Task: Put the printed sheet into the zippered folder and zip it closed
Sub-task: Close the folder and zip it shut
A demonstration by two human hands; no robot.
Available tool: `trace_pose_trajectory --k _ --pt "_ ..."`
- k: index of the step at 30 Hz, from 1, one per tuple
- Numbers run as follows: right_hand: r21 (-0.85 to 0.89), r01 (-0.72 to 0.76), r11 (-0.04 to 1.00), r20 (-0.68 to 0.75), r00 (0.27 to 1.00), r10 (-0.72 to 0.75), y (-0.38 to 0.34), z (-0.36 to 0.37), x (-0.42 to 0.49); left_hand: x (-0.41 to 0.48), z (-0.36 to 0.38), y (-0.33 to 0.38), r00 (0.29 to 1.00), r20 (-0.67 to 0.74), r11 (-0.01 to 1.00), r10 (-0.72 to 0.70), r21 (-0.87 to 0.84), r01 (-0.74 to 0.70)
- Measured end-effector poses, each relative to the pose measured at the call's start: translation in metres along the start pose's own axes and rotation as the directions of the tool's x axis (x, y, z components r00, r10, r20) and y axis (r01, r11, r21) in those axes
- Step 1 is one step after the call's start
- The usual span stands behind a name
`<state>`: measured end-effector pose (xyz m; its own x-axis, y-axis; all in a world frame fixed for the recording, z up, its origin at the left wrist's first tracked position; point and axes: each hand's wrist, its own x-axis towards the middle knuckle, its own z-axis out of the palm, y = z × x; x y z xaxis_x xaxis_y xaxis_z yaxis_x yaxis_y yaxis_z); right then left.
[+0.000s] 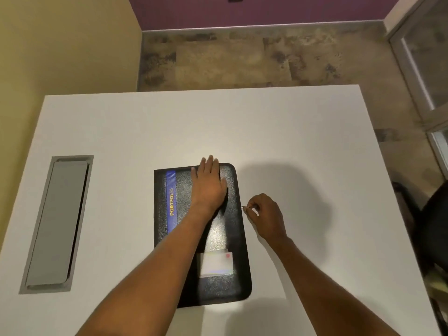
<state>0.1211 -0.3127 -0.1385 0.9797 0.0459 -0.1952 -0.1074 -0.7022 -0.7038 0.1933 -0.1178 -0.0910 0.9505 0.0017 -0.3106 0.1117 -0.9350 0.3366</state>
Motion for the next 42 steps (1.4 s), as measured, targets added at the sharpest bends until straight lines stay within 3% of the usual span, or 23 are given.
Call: trace_pose_trajectory --k 5,21,30,37,42 --pt "0.022 0.033 0.999 -0.05 0.998 -0.032 0.003 0.001 -0.004 0.018 0.002 -0.008 0.996 -0.013 0.996 -0.085 0.002 0.085" --pt "-0.1 0.061 0.993 -0.15 0.986 -0.076 -0.022 0.001 0.074 0.014 -0.003 -0.002 0.996 -0.078 0.992 -0.051 -0.117 0.041" --pt "-0.082 0.185 0.979 0.146 0.974 -0.172 -0.041 -0.012 0.154 0.018 0.007 0.001 0.99 -0.101 0.987 -0.094 -0.14 0.079" --pt "-0.152 0.395 0.906 0.464 0.838 -0.287 -0.079 -0.005 0.203 0.023 0.015 0.0 0.988 -0.092 0.98 -0.128 -0.165 0.111" --pt "-0.178 0.463 0.868 0.544 0.782 -0.305 -0.085 0.001 0.209 0.023 0.011 -0.011 0.987 -0.081 0.95 -0.141 -0.292 0.112"
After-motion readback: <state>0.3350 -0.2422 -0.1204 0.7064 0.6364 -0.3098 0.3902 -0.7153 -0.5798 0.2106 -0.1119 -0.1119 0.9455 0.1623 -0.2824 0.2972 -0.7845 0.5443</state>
